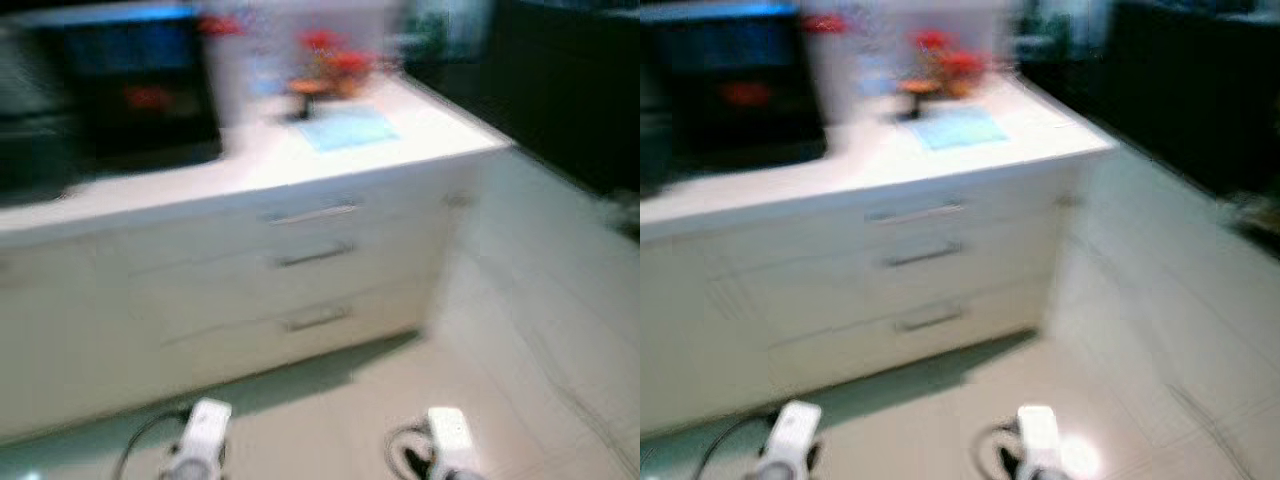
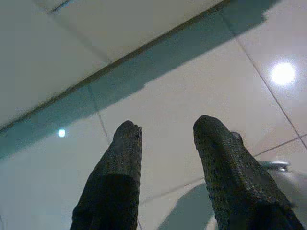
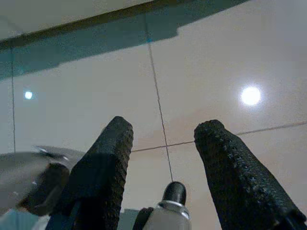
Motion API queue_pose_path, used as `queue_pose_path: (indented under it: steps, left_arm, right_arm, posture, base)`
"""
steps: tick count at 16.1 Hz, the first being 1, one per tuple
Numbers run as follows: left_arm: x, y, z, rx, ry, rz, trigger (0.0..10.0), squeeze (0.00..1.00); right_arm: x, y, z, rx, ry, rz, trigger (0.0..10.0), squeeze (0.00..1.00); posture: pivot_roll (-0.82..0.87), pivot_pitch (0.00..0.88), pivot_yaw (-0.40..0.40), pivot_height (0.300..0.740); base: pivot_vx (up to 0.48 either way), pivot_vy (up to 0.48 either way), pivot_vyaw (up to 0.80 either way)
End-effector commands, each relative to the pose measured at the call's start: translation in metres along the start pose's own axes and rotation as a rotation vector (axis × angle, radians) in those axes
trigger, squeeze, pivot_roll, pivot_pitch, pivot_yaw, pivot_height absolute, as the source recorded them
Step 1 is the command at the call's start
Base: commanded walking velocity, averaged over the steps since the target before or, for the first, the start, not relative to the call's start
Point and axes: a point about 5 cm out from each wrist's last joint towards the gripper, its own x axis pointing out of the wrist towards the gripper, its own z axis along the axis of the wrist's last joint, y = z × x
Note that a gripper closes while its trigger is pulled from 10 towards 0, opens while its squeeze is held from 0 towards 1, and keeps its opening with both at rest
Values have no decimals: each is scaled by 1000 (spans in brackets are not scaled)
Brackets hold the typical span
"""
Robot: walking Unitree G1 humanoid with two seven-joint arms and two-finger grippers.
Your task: Kitchen organization
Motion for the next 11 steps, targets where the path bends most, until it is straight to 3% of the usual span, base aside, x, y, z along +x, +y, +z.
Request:
queue_pose_path:
  steps: [1, 11]
  left_arm:
    - [-1, 5, -4, 21, 17, 7, 10000, 0]
    - [-1, 6, -5, 16, 19, 7, 10000, 0]
  right_arm:
    - [2, 6, 2, -6, 2, 15, 10000, 0]
    - [2, 5, 2, -8, 4, 14, 10000, 0]
  posture:
    - [112, 0, 43, 740]
    - [113, 0, 42, 740]
  base:
    - [0, 0, 800]
    - [0, 0, 800]
